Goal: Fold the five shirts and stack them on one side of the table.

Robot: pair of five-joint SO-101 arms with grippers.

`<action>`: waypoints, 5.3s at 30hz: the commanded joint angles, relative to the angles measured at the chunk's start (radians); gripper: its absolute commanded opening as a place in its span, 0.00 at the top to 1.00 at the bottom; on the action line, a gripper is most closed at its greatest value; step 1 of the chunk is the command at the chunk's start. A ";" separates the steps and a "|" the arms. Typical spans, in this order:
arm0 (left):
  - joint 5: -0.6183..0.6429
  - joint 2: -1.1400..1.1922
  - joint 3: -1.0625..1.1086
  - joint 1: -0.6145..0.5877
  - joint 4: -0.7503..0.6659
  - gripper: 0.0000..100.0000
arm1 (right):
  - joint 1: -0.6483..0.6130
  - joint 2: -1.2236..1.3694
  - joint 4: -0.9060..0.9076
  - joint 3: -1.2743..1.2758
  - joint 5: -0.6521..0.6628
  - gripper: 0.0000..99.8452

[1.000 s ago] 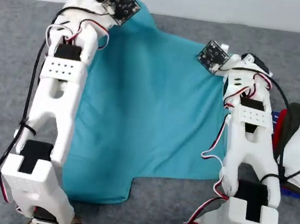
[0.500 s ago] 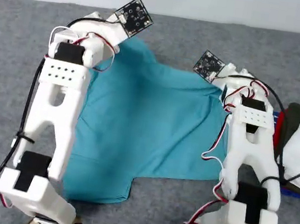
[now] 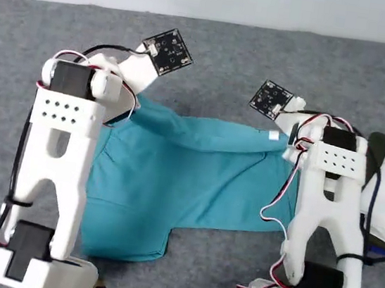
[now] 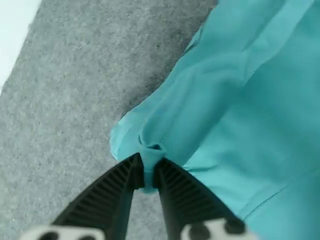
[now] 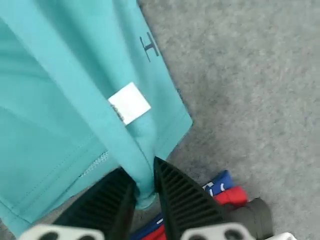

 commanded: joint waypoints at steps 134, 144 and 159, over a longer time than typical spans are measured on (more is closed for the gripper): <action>0.000 -0.106 -0.674 -0.061 -0.221 0.99 | 0.160 -0.136 0.753 -1.057 0.071 0.99; 0.005 0.290 -0.489 -0.071 -0.430 0.99 | 0.124 0.136 0.447 -0.773 0.071 0.99; -0.006 0.628 -0.493 -0.091 -1.031 0.99 | 0.102 0.541 -0.297 -0.764 0.072 0.99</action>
